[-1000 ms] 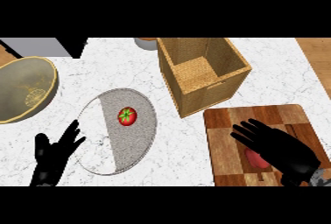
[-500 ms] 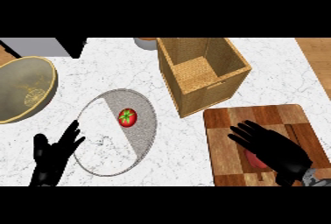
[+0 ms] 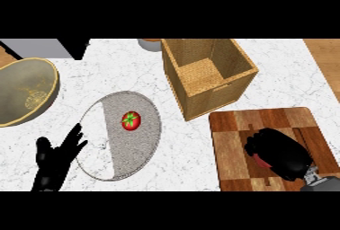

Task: Pick the bell pepper from the cutting board and place it in the basket

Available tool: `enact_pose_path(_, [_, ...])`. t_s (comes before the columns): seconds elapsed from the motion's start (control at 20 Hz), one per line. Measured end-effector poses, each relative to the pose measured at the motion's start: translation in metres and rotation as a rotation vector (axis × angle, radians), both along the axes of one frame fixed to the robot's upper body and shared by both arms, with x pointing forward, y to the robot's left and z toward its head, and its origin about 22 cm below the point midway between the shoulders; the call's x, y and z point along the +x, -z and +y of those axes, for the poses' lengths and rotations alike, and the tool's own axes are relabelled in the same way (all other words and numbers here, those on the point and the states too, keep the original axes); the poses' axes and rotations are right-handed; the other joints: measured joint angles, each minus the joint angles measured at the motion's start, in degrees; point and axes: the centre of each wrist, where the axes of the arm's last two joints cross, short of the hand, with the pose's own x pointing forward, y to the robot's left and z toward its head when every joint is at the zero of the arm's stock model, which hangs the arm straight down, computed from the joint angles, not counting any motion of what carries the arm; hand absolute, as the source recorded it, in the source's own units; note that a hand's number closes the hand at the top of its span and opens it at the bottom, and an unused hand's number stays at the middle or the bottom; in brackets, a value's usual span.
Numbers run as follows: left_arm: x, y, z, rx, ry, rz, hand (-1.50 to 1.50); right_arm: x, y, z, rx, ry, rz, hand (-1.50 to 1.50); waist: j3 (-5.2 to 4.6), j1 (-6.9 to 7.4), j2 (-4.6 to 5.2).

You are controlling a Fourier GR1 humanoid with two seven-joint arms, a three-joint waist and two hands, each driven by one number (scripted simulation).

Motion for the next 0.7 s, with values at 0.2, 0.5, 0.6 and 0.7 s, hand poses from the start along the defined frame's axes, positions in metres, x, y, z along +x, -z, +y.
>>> enact_pose_path(0.2, [0.001,-0.002,-0.001,-0.005,0.001,0.009,0.0,0.001,0.004,0.0,0.001,-0.028,-0.029,1.5,-0.08,0.01,-0.02])
enact_pose_path(0.5, [-0.002,-0.003,-0.001,0.001,-0.005,0.009,0.0,-0.017,0.018,0.06,0.041,0.036,-0.042,1.5,-0.58,-0.39,-0.35])
enact_pose_path(0.6, [-0.003,-0.004,-0.001,0.003,-0.006,0.009,0.0,-0.029,0.022,0.098,0.068,0.089,-0.033,1.5,-0.92,-0.5,-0.5])
enact_pose_path(0.7, [-0.002,-0.005,0.0,0.002,-0.005,0.007,0.0,-0.043,0.021,0.129,0.11,0.138,-0.03,1.5,-0.99,-0.4,-0.49])
